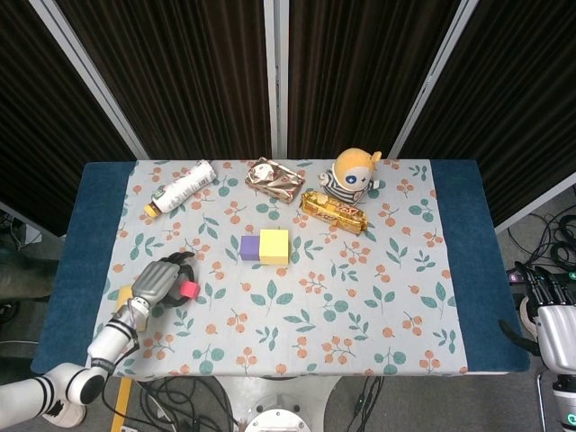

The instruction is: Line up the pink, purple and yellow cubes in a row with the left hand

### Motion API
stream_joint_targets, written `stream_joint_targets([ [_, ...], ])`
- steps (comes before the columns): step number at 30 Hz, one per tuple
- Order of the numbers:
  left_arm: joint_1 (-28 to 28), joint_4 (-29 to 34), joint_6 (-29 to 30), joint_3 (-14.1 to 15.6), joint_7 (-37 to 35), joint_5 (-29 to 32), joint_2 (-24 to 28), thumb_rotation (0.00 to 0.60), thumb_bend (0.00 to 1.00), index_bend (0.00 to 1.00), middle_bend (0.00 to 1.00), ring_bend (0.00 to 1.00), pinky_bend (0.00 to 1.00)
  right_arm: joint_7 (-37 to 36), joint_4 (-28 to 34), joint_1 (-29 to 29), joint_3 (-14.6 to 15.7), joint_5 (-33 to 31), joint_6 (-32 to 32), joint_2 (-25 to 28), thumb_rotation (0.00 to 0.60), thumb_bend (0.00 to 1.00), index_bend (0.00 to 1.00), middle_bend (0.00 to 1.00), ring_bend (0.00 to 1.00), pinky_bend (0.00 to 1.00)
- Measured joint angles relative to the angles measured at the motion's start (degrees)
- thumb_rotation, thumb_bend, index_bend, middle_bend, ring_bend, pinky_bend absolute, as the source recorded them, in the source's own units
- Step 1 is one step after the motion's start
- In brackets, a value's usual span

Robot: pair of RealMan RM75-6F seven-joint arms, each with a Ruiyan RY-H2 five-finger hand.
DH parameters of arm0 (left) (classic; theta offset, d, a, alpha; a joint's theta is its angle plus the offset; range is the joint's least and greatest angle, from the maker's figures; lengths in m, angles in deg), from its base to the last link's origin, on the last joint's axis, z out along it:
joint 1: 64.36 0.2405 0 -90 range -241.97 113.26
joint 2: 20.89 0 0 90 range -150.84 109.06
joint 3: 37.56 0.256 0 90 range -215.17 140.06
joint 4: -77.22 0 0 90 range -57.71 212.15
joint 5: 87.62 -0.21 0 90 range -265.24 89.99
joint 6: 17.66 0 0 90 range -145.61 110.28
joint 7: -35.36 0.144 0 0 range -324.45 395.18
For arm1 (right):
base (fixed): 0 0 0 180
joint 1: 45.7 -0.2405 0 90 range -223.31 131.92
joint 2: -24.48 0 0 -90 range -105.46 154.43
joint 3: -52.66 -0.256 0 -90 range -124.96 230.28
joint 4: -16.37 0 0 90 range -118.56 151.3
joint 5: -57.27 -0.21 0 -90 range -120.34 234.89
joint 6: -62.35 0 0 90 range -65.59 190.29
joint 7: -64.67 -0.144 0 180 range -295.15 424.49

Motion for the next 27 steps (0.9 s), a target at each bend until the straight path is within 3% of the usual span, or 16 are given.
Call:
stream_joint_targets([
  [7, -1.08, -0.11, -0.02, -3.91, -0.34, 3.12, 0.00, 0.600, 0.34, 0.55, 0.23, 0.15, 0.26, 0.48, 0.34, -0.29, -0.09, 0.29, 0.17, 0.12, 0.600, 0.09, 0.01, 0.16, 0.11, 0.23],
  [15, -6.91, -4.79, -6.05, -8.35, 1.70, 8.40, -2.33, 0.600, 0.34, 0.55, 0.23, 0.15, 0.26, 1.39, 1.11, -0.13, -0.10, 0.15, -0.02, 0.38, 0.600, 0.09, 0.01, 0.16, 0.11, 0.23],
  [27, -13.96, -12.74, -12.02, -11.84, 8.94, 20.70, -8.43, 0.600, 0.34, 0.55, 0.23, 0.15, 0.26, 1.75, 1.42, -0.14, -0.23, -0.51, 0.40, 0.69, 0.600, 0.09, 0.01, 0.16, 0.11, 0.23],
])
